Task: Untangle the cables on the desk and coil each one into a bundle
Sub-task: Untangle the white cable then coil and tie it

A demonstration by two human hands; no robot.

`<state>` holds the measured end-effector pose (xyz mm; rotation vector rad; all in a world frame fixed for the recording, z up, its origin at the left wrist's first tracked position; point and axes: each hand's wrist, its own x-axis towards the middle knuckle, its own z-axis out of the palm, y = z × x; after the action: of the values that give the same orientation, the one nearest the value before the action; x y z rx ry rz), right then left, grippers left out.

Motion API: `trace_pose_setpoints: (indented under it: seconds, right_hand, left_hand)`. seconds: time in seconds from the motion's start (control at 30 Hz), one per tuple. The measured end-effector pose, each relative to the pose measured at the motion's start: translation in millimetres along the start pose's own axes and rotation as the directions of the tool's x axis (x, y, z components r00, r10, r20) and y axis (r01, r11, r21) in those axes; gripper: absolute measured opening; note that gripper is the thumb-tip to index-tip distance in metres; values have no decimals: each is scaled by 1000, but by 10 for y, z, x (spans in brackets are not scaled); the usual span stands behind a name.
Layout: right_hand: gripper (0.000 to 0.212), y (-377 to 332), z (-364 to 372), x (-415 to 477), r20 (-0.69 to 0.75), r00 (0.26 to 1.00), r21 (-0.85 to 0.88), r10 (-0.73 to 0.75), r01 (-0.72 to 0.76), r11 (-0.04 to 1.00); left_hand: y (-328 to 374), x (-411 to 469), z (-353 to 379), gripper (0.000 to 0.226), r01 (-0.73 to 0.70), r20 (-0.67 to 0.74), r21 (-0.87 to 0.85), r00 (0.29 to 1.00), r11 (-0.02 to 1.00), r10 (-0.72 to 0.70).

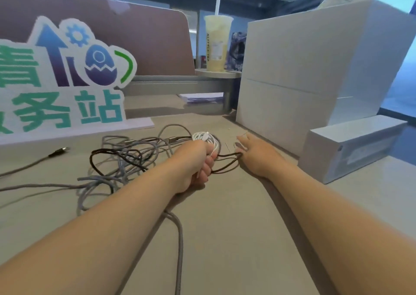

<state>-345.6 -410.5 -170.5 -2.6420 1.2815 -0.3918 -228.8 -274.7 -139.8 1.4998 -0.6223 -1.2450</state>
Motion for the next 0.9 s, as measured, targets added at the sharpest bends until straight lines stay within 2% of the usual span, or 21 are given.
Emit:
trace_pose_setpoints:
  seconds: [0.03, 0.17, 0.33, 0.47, 0.53, 0.6, 0.7, 0.8, 0.9]
  right_hand:
    - [21, -21, -12, 27, -18, 1000, 14, -2, 2, 1000]
    - [15, -84, -42, 99, -232, 966, 126, 112, -85, 988]
    - [13, -68, -38, 99, -289, 947, 175, 139, -91, 980]
    - [24, -48, -23, 107, -371, 924, 71, 90, -68, 995]
    - [26, -67, -24, 108, -422, 906, 41, 28, -11, 999]
    - [22, -118, -13, 109, -372, 928, 94, 33, 3, 996]
    - [36, -164, 19, 163, -220, 961, 90, 166, -150, 985]
    - [19, -175, -3, 214, -176, 941, 128, 288, -269, 955]
    - [2, -168, -10, 214, -182, 944, 169, 274, -245, 955]
  left_hand:
    - [-11, 3, -8, 32, 5, 7, -6, 1000, 1000, -5]
    - [4, 41, -60, 30, 23, 31, -25, 999, 999, -23]
    - [4, 36, -91, 27, 41, 56, -46, 998, 998, -38]
    - [-1, 36, -99, 27, 41, 70, -55, 997, 998, -37]
    - [5, 33, -92, 28, 42, 78, -59, 996, 997, -38]
    - [11, 30, -105, 28, 53, 96, -76, 994, 996, -45]
    - [18, 23, -125, 30, 76, 149, -122, 987, 990, -57]
    - [14, 32, -131, 29, 73, 137, -114, 989, 991, -57]
    - [12, 42, -127, 28, 62, 120, -88, 991, 994, -51]
